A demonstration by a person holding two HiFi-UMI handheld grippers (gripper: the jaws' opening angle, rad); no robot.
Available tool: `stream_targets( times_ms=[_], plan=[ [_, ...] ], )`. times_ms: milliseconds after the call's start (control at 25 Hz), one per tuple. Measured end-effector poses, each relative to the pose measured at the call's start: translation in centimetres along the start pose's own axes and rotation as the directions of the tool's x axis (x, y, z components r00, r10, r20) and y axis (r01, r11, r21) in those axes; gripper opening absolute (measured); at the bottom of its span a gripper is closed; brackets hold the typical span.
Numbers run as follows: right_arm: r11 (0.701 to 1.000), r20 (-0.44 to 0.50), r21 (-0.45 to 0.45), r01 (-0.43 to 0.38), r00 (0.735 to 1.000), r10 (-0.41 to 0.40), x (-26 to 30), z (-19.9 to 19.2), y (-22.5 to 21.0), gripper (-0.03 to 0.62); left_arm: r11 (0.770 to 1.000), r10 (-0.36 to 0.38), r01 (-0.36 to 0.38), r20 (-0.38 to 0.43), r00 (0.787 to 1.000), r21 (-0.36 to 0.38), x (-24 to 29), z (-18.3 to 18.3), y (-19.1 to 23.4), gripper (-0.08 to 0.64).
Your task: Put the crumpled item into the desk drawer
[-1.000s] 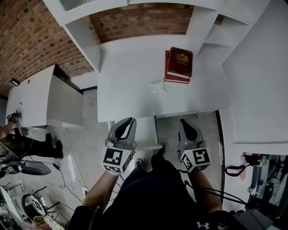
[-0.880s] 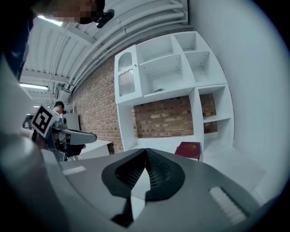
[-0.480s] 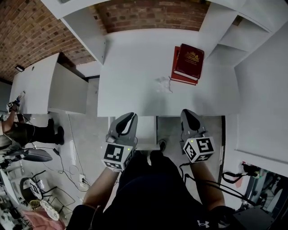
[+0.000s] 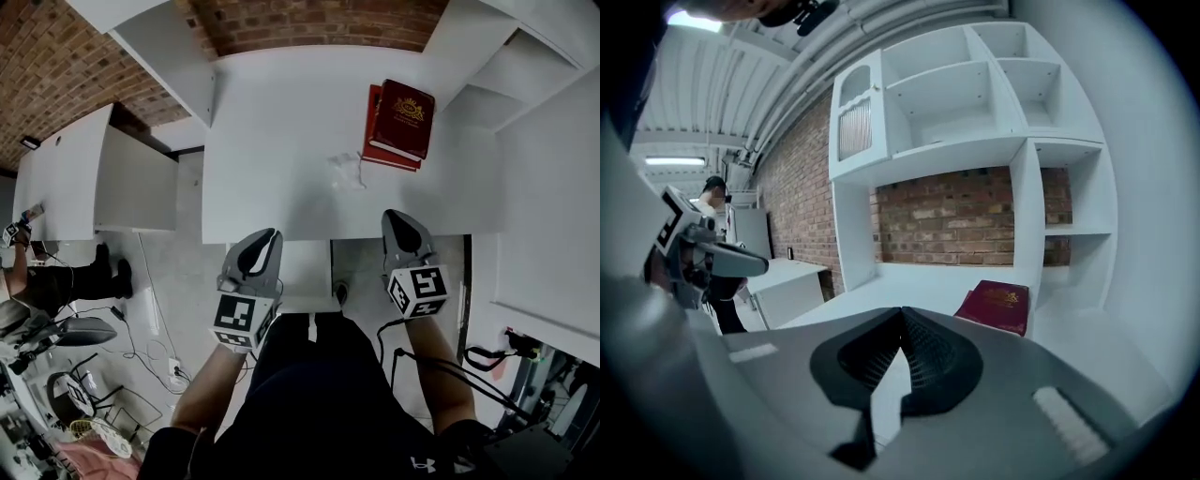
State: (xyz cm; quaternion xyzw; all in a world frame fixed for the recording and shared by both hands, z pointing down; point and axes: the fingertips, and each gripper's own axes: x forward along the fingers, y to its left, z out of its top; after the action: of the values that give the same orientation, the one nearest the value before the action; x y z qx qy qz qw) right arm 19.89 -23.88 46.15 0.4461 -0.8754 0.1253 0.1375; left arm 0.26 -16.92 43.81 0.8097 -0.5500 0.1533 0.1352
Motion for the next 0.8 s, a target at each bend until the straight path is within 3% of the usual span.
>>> stream_targets(
  times_ms=[480,800],
  plan=[
    [0.989,-0.178,-0.145,0.02,0.983,-0.046,7.3,-4.1,-2.4,0.003,0.999,-0.022,0.019,-0.08,0.997,-0.034,0.9,-3.3,3.2,0.031],
    [0.992,-0.291,-0.127,0.007,0.956,-0.044,12.0,-7.8,-3.4,0.004,0.999,-0.005,-0.002,-0.115,0.993,-0.054,0.7,-4.9,4.6,0.031]
  ],
)
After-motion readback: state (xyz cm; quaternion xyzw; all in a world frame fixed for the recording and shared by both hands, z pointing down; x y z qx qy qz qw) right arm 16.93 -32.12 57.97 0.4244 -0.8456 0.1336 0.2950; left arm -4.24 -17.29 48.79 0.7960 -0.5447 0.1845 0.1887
